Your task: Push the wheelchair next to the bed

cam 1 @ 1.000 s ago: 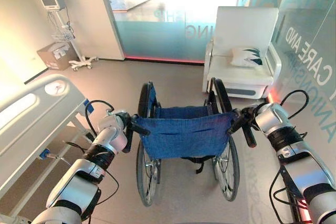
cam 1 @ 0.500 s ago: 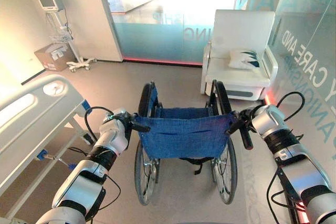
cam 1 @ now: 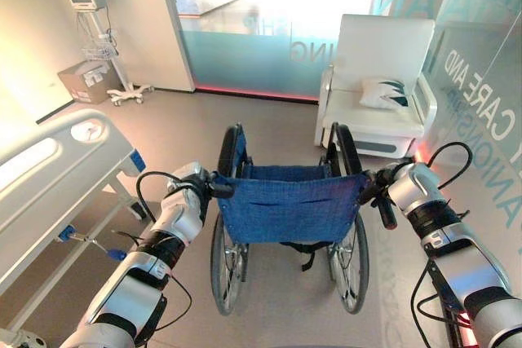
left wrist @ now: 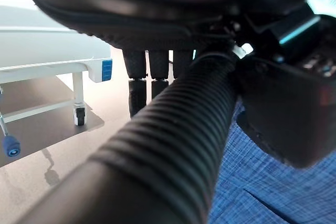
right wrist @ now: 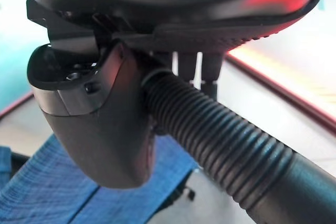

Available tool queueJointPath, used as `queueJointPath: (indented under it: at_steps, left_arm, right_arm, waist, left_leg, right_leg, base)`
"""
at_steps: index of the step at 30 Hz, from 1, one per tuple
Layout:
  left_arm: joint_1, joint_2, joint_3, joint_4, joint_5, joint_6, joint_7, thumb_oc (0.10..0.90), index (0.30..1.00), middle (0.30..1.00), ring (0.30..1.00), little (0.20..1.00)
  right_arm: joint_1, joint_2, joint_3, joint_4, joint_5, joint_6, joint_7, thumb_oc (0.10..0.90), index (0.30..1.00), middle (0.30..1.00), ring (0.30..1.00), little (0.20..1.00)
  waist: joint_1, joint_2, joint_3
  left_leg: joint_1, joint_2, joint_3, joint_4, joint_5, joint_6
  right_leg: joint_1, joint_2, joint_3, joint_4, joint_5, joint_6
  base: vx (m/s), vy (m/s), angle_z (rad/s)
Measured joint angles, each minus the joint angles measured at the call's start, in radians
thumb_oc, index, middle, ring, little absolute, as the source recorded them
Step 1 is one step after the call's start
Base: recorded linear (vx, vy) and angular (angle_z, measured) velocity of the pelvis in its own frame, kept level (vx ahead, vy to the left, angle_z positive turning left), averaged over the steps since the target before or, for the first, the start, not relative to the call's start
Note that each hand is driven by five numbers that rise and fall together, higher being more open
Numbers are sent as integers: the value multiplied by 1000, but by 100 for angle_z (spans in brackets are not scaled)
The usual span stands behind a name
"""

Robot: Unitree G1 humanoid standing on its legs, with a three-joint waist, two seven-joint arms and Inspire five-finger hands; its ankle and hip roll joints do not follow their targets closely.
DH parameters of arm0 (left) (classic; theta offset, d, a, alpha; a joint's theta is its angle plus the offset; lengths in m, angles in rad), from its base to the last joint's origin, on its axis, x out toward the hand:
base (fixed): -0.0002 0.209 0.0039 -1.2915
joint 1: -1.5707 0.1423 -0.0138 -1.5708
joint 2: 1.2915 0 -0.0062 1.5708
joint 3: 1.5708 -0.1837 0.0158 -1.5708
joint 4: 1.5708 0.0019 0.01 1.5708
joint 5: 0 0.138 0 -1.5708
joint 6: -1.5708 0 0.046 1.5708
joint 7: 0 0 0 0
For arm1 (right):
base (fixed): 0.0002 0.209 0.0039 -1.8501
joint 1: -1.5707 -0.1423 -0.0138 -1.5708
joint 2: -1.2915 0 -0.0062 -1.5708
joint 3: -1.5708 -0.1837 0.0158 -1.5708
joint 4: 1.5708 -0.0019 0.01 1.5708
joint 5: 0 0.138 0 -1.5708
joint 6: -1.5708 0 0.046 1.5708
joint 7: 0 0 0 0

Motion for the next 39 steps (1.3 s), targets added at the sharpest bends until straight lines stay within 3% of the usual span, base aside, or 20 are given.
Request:
queueJointPath:
  at_steps: [7, 14, 22, 28, 32, 33, 34, 35, 36, 39]
  left_arm:
    - [7, 3, 0, -14, -16, -2, 35, 400, 300, 300, 300, 300]
    - [44, 28, 13, -55, -84, -16, 119, 400, 300, 300, 300, 300]
    - [52, 35, 24, -65, -175, -24, 179, 400, 300, 300, 300, 300]
    - [27, 37, 20, -54, -175, -25, 180, 400, 300, 300, 300, 300]
    - [-10, 39, -4, -42, -177, -39, 179, 400, 300, 300, 300, 300]
    - [-30, 39, -16, -40, -178, -41, 179, 400, 300, 300, 300, 300]
    - [-53, 39, -31, -46, -178, -41, 179, 400, 300, 300, 300, 300]
    - [-60, 42, -36, -48, -178, -41, 179, 400, 300, 300, 300, 300]
    - [-66, 51, -40, -56, -178, -41, 179, 400, 300, 300, 300, 300]
    - [-87, 71, -41, -38, -179, -58, 177, 400, 300, 300, 300, 300]
  right_arm:
    - [34, -1, 2, -44, 78, -22, -136, 400, 300, 300, 300, 300]
    - [103, 6, -2, -118, 122, -93, -298, 400, 300, 300, 300, 300]
    - [91, 4, -1, -106, 134, -142, -351, 400, 300, 300, 300, 300]
    - [52, 0, 14, -43, 165, -180, -370, 400, 300, 300, 300, 300]
    - [21, -31, 16, -16, 191, -213, -381, 400, 300, 300, 300, 300]
    - [20, -49, 16, -18, 205, -220, -384, 400, 300, 300, 300, 300]
    - [25, -65, 12, -25, 214, -222, -384, 400, 300, 300, 300, 300]
    - [32, -69, 9, -36, 223, -223, -388, 400, 300, 300, 300, 300]
    - [45, -67, 8, -49, 240, -224, -394, 400, 300, 300, 300, 300]
    - [39, -58, -5, -73, 240, -215, -398, 400, 300, 300, 300, 300]
  waist:
    - [-10, 0, 1]
    - [-29, 8, 5]
    - [-32, 25, 28]
    - [-36, 19, 58]
    - [-42, 41, 115]
    - [-45, 45, 134]
    - [-55, 51, 162]
    - [-53, 45, 169]
    - [-59, 40, 179]
    - [-97, 17, 182]
  left_leg:
    - [-7, -1, -1, 0, 0, 0]
    - [-7, -2, -4, 0, 2, 4]
    - [-3, -4, -4, 0, 1, 4]
    - [12, -14, -4, 0, -8, 12]
    - [24, -12, -36, 0, -13, 29]
    - [28, -1, -45, 0, -14, 31]
    - [49, -1, -86, 8, -6, 48]
    - [53, -4, -100, 10, -6, 50]
    - [49, -3, -128, 23, -11, 53]
    - [-5, -3, -146, 48, -29, 59]
  right_leg:
    - [-6, 0, -1, 0, 1, 0]
    - [-9, -1, -1, 0, 1, -1]
    - [-5, -3, -4, 0, 1, -1]
    - [15, -14, -11, 16, 1, 3]
    - [-95, -41, -33, 285, -56, 9]
    - [-136, -52, -33, 387, -56, 9]
    - [-232, -77, -14, 576, -77, 24]
    - [-266, -81, 4, 630, -98, 29]
    - [-295, -79, 17, 589, -106, 21]
    - [-311, -131, 16, 244, -66, 75]
  base:
    - [12, 11, 0]
    - [23, 36, 0]
    - [44, 122, 0]
    - [88, 146, 0]
    - [164, 69, 2]
    - [303, -94, 23]
    - [347, -146, 16]
    - [339, -213, 13]
    - [351, -251, 19]
    - [332, -242, 53]
